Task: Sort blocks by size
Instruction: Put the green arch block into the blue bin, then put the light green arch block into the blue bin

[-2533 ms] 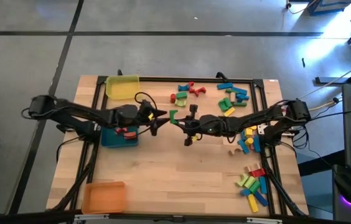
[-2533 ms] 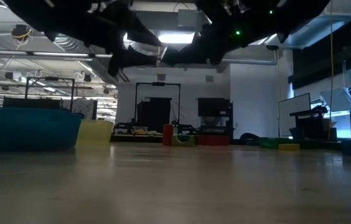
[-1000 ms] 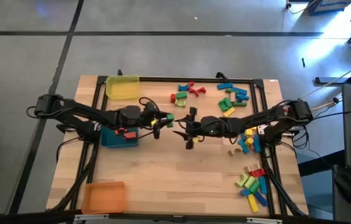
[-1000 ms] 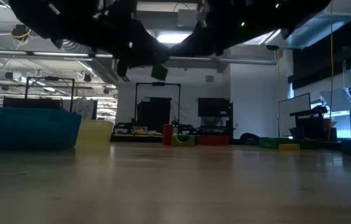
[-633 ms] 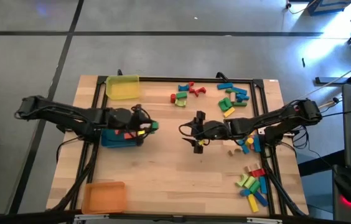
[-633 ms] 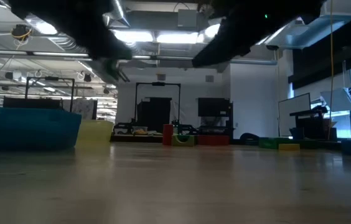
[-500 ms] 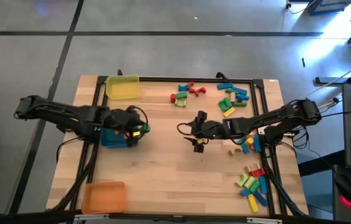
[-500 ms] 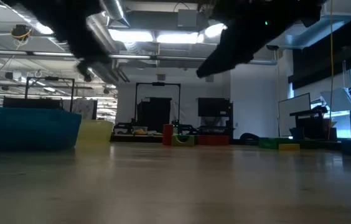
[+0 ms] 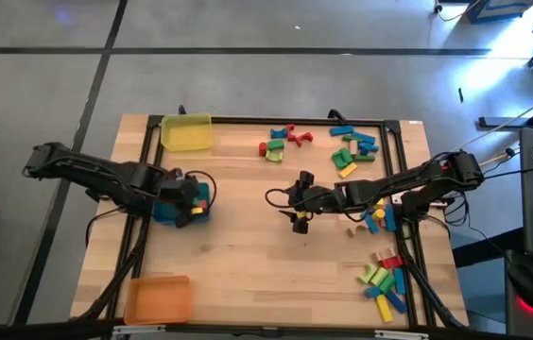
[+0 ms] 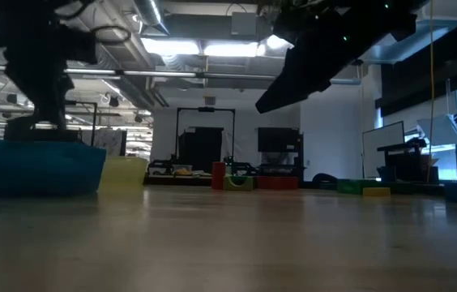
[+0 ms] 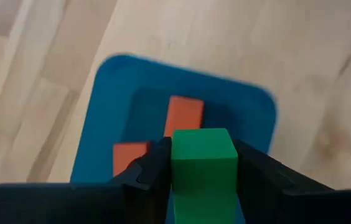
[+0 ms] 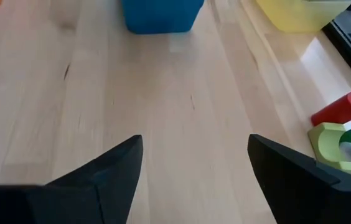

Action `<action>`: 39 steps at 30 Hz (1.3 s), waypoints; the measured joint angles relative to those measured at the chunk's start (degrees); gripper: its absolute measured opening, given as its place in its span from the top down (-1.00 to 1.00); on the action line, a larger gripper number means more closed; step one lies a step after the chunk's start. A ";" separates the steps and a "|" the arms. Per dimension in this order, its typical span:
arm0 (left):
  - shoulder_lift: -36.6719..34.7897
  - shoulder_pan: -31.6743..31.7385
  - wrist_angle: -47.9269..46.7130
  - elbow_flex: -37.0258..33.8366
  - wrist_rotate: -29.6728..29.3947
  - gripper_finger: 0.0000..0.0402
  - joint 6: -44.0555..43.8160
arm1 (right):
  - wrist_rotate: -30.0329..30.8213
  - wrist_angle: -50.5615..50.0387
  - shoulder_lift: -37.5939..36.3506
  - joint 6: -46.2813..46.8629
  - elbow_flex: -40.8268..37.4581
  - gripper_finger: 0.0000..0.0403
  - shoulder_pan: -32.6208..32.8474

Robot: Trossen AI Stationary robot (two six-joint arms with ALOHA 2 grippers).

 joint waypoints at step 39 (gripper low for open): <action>3.61 6.54 1.15 4.12 2.36 -0.10 7.67 | 3.54 -3.35 0.00 5.04 0.00 -0.45 -6.80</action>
